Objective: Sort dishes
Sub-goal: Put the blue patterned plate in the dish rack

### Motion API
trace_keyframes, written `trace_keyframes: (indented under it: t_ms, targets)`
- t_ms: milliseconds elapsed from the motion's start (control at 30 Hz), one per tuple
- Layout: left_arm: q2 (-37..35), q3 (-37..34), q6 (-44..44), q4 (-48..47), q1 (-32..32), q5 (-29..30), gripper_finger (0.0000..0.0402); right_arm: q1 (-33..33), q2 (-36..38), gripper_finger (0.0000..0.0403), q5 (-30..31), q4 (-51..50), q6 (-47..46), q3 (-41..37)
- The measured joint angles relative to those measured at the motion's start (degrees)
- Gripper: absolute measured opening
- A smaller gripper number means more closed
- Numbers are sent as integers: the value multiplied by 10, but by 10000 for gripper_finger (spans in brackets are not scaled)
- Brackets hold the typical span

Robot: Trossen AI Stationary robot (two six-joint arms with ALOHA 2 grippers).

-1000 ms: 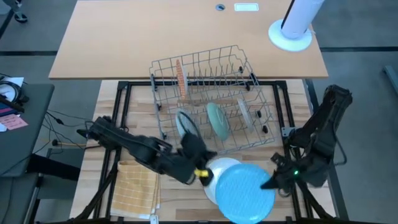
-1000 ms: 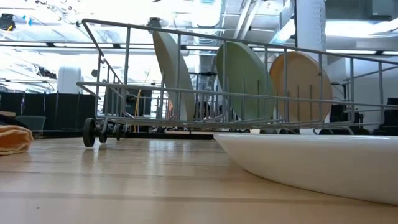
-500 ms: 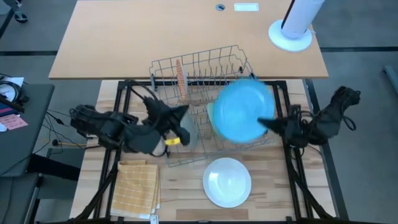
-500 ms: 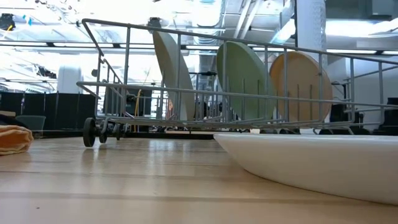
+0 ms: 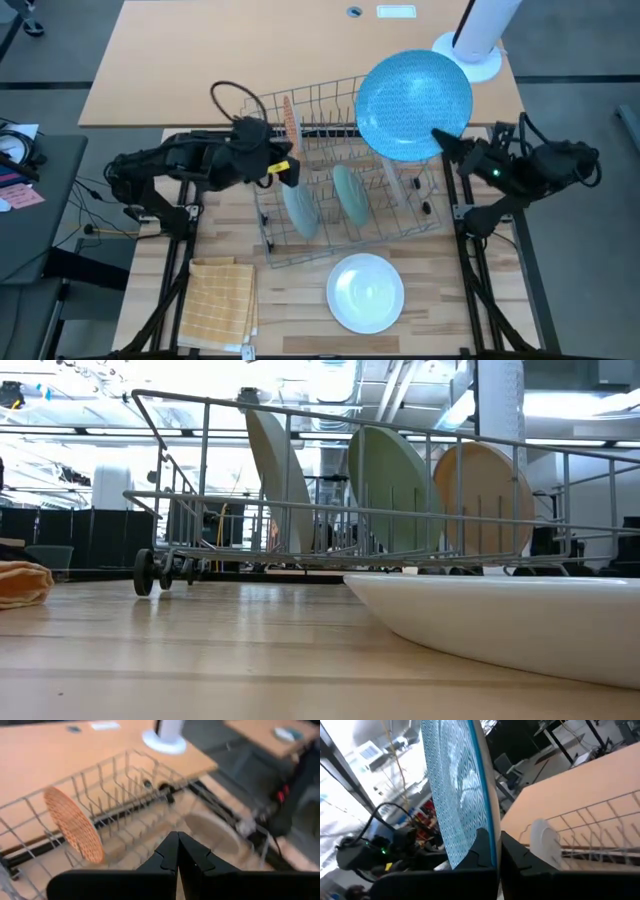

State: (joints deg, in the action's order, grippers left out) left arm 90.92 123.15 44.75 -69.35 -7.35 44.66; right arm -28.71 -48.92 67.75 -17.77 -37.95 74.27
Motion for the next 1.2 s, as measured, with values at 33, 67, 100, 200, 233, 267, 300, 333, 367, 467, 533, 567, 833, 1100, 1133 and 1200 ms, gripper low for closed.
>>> trace_keyframes:
  t_ms: [33,67,100,200,233,267,300,333,367,467,533,567,833,1100,1133,1200]
  targets:
    - [0,0,-8,-3,5,-20,0,0,-5,1,0,-23,-5,15]
    - [0,0,-10,-8,9,-40,0,0,-8,1,-1,-45,-12,29]
    - [0,0,-11,-12,14,-57,0,0,-11,1,-2,-70,-23,42]
    - [0,0,-24,-26,29,-121,0,0,-17,1,-7,-159,-74,69]
    - [0,0,-33,-27,36,-156,0,1,-17,1,-8,-188,-95,74]
    - [0,0,-44,-26,44,-194,0,5,-17,1,-9,-215,-120,77]
    - [0,0,-61,-22,51,-238,0,11,-17,1,-10,-241,-144,79]
    - [0,0,-81,-14,57,-281,0,18,-17,1,-10,-264,-168,80]
    - [0,0,-101,-1,61,-317,0,25,-16,1,-10,-283,-192,80]
    - [0,0,-147,38,69,-369,0,48,-11,2,-32,-335,-245,80]
    - [0,0,-159,47,77,-370,0,64,-11,3,-56,-360,-271,81]
    - [0,0,-160,48,85,-370,0,72,-11,3,-71,-371,-282,81]
    - [0,0,-151,41,146,-368,0,114,-26,2,-273,-436,-303,80]
    - [-4,0,-157,16,180,-367,0,120,-28,1,-342,-433,-275,80]
    - [-5,0,-157,11,183,-367,0,120,-28,1,-342,-432,-270,80]
    - [-8,0,-158,4,188,-367,0,120,-28,1,-342,-428,-253,80]
